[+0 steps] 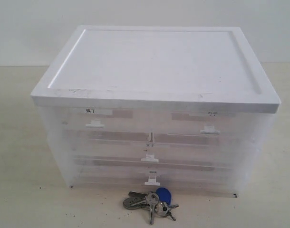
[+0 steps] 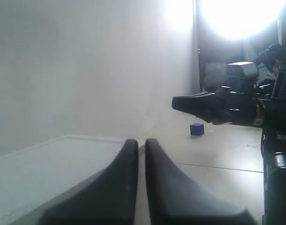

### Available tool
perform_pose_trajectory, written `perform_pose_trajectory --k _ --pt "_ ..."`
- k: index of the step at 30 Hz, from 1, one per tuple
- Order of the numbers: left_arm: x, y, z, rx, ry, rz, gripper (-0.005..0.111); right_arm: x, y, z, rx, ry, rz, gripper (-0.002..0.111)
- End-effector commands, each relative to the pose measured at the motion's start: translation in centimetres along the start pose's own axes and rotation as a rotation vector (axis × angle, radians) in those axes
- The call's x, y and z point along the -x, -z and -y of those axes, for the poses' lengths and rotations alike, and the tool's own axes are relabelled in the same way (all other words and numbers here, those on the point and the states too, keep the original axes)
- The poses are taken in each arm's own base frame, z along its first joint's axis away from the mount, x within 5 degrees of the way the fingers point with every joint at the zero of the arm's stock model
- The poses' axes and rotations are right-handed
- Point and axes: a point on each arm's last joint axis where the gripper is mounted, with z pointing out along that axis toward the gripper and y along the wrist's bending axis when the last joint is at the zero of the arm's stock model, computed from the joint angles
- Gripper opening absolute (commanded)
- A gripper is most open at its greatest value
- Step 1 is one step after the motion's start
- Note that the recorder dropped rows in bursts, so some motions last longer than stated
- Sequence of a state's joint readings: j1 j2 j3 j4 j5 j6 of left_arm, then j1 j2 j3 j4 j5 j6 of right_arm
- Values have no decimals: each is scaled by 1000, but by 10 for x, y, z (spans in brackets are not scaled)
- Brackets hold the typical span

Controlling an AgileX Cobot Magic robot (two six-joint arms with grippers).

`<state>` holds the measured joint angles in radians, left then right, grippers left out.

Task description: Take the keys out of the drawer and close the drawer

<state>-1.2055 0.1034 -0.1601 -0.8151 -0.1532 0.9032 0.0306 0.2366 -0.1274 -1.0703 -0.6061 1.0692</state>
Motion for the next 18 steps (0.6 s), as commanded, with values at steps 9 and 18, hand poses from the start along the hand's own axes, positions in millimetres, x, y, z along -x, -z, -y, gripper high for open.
perform_pose_trajectory --k 9,18 --pt "-2 5 2 -25 9 6 4 9 26 0 -156 -2 55 0" --pt "-15 7 17 -198 -28 -134 4 9 26 0 -158 -4 55 0"
